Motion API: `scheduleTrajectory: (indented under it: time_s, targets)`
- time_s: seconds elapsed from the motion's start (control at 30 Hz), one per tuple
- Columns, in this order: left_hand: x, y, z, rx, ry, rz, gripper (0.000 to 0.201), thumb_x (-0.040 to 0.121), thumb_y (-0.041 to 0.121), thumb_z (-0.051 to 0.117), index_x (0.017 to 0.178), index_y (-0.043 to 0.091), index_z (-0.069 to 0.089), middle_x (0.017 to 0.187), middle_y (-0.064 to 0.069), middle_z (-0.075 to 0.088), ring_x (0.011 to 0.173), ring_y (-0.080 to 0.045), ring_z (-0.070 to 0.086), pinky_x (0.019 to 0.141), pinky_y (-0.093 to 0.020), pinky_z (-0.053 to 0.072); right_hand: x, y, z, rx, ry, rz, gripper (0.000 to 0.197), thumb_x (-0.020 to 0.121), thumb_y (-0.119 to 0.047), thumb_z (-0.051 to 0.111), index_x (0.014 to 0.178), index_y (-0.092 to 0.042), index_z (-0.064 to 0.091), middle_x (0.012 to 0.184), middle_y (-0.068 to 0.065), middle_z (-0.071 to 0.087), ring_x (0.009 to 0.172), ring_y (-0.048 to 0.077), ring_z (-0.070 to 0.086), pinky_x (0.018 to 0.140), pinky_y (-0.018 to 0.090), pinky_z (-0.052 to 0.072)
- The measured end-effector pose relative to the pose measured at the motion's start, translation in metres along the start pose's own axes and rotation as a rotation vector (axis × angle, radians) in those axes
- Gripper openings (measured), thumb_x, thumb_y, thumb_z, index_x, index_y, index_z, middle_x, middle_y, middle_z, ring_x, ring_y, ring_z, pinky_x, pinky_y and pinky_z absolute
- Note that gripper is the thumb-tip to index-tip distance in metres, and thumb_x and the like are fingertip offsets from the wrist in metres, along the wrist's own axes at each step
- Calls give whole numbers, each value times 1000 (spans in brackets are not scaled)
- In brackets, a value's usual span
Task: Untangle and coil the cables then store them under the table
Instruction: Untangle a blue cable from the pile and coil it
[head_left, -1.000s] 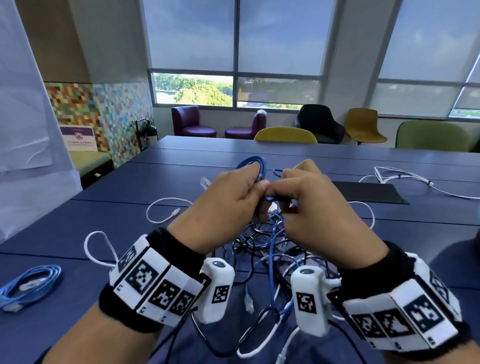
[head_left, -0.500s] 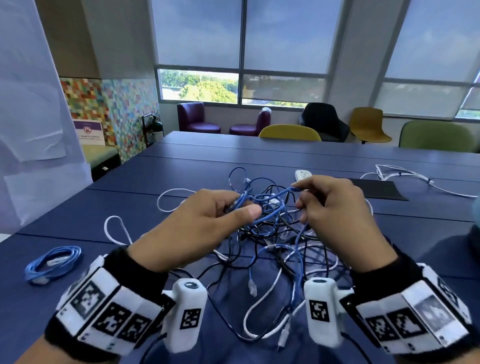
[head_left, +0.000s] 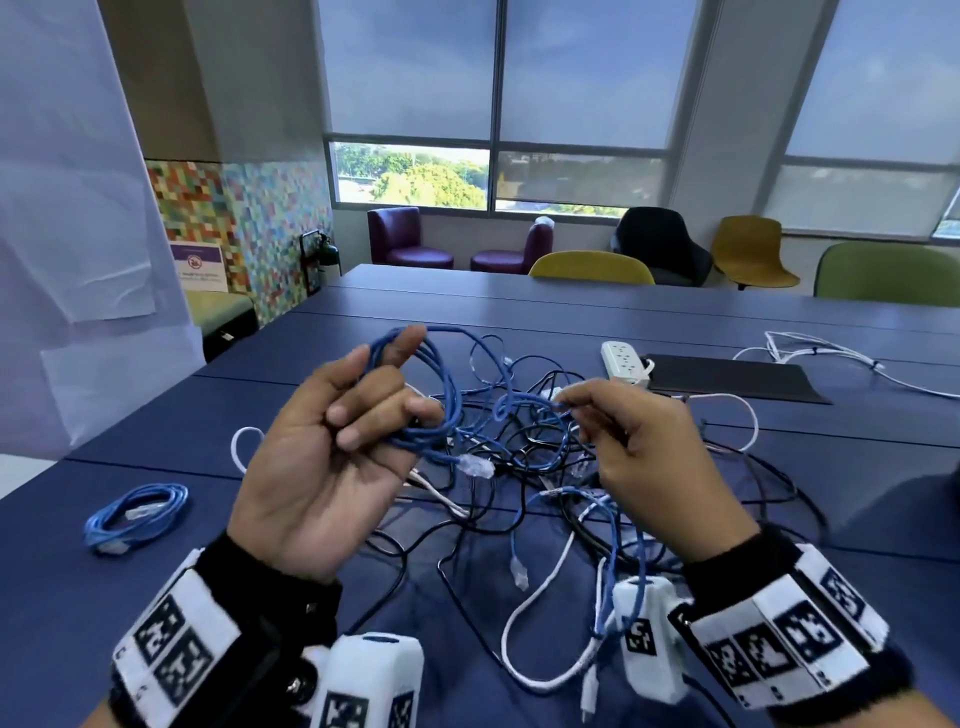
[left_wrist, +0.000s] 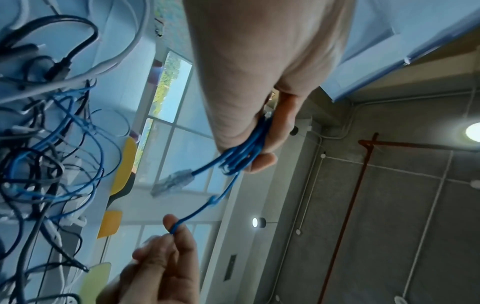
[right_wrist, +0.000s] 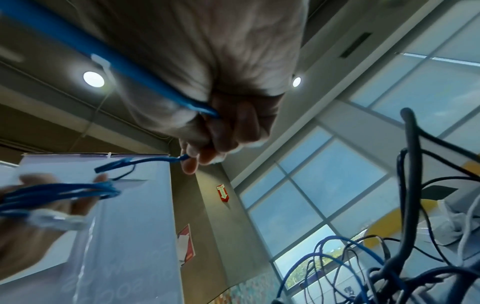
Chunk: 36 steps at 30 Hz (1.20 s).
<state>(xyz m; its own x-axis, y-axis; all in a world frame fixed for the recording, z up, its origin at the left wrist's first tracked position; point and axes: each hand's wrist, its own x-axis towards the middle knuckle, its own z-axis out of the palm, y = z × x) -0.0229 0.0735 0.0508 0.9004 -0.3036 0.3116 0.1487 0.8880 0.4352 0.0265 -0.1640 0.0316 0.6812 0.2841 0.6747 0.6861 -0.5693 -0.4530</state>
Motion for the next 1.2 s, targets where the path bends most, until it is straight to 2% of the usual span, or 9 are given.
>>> scheduleTrajectory:
  time_s: [0.13,0.27,0.43,0.57,0.67,0.73,0.87,0.97,1.2]
  targets:
    - [1,-8,11,184,156,123,34,98,20,41,118,1,60,51,7,25,38,-7,27,74,-19,50,-11,-20,2,-18,-140,-136,10,92,-33,61,98,-27,66,85,-8,67,78,11,63,69,32,51]
    - [4,-16,15,200,199,113,36,100,21,40,123,0,57,52,7,23,39,-7,27,76,-19,50,-17,-34,2,-146,-281,-176,18,93,-42,38,98,-33,53,84,-11,59,78,17,59,63,41,51]
    - [5,-28,17,245,248,179,38,97,22,44,125,-2,54,56,8,25,43,-6,31,100,-29,47,-18,-44,1,-3,-407,-103,16,75,-9,36,72,-25,37,72,-7,51,69,13,50,64,32,46]
    - [9,-38,17,344,295,347,37,96,19,47,123,-5,53,61,4,43,49,-8,42,89,-36,55,-21,-50,0,164,-477,75,31,73,12,38,64,-18,39,64,-11,50,62,6,41,60,16,37]
    - [10,-42,18,396,245,412,30,94,16,46,121,2,50,89,-7,72,74,-20,70,89,-33,56,-24,-54,3,159,-537,105,27,78,14,41,67,-10,44,64,-15,51,61,6,39,59,15,35]
    - [12,-43,18,435,238,434,28,91,16,47,117,5,48,109,-15,72,92,-29,72,95,-36,53,-26,-57,5,167,-561,100,21,79,13,41,70,-6,44,65,-16,52,62,6,41,60,17,37]
    - [16,-43,16,525,275,475,24,95,11,45,118,3,45,113,-21,69,101,-37,69,96,-40,52,-29,-68,1,79,-485,56,27,93,-18,49,69,-12,41,57,-4,44,55,10,42,53,25,33]
    - [19,-45,11,633,297,480,20,99,5,42,117,0,47,109,-21,71,102,-34,69,95,-36,53,-27,-74,1,-295,-432,-3,42,95,-48,41,68,-18,30,53,0,40,52,18,38,50,37,32]
    - [17,-52,9,1110,279,494,39,98,11,51,87,41,73,104,1,75,106,-16,68,98,-31,51,-23,-75,-2,-718,-234,24,14,92,-33,53,83,-23,54,44,-2,49,36,27,48,42,24,14]
